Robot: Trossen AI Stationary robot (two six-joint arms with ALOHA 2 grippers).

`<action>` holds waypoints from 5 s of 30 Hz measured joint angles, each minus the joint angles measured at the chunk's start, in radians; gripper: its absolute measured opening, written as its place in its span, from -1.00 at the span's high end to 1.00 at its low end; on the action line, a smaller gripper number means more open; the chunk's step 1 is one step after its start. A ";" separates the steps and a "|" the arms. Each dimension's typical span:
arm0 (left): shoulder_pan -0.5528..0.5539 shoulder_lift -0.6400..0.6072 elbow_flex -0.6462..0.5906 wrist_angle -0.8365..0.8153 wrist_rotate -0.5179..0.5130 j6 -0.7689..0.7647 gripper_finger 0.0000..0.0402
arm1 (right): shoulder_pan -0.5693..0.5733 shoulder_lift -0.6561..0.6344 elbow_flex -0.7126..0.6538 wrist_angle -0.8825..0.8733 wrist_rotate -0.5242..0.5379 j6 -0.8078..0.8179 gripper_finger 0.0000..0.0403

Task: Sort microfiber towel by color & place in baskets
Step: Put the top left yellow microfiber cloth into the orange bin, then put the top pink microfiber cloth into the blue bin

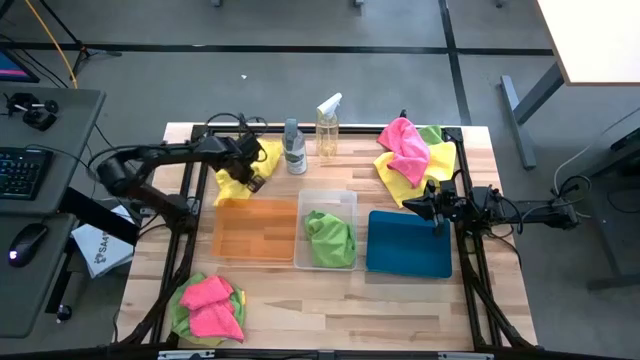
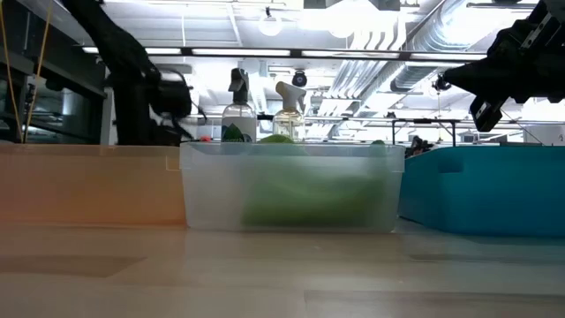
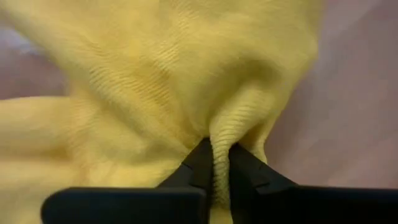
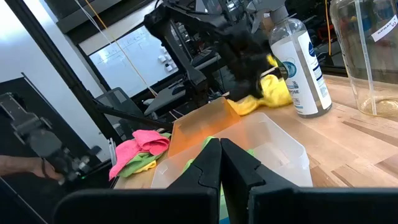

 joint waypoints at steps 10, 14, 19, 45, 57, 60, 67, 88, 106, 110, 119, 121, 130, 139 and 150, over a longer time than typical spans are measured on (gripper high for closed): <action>-0.087 -0.440 0.223 -0.291 0.053 0.019 0.99 | 0.000 0.000 0.000 0.000 0.000 0.000 1.00; -0.200 -0.572 0.309 -0.353 0.122 -0.037 1.00 | 0.000 0.000 0.000 0.000 0.000 0.000 1.00; -0.393 -0.676 0.326 -0.335 0.236 -0.168 1.00 | 0.000 0.000 0.000 0.000 0.000 0.000 1.00; -0.842 -0.116 0.326 -0.462 0.060 -0.179 1.00 | 0.000 0.000 0.000 0.000 0.000 0.000 1.00; -0.818 0.005 0.236 -0.139 0.009 0.141 1.00 | 0.000 0.000 0.000 0.000 0.000 0.000 1.00; -0.816 -0.047 0.142 -0.112 0.022 0.105 1.00 | 0.000 0.000 0.000 0.000 0.000 0.000 1.00; -0.809 -0.131 0.078 -0.086 0.059 0.000 0.93 | 0.000 0.000 0.000 0.000 0.000 0.000 1.00; -0.727 -0.270 0.279 -0.050 0.178 -0.017 -0.01 | 0.000 0.000 0.000 0.000 0.000 0.000 1.00; -0.569 -0.431 0.280 0.567 -0.135 -0.367 -0.04 | -0.003 0.002 0.013 0.285 0.691 0.614 1.00; -0.532 -0.431 0.280 0.567 -0.139 -0.365 -0.04 | -0.002 0.005 0.042 0.404 0.692 0.495 1.00; -0.397 -0.431 0.280 0.547 -0.063 -0.232 -0.04 | -0.081 0.218 0.361 0.166 0.685 0.188 1.00; -0.350 -0.431 0.280 0.547 -0.005 -0.216 -0.04 | -0.106 0.307 0.460 0.038 0.679 0.187 1.00; -0.170 -0.495 0.280 0.354 0.240 -0.150 -0.04 | -0.294 0.721 0.831 -0.522 0.581 0.370 1.00; -0.095 -0.546 0.280 0.173 0.243 -0.042 -0.04 | -0.684 1.000 0.879 -0.867 0.194 0.343 0.77; -0.086 -0.544 0.280 0.022 0.243 -0.098 -0.04 | -1.018 1.284 0.876 -0.956 -0.001 0.292 -0.06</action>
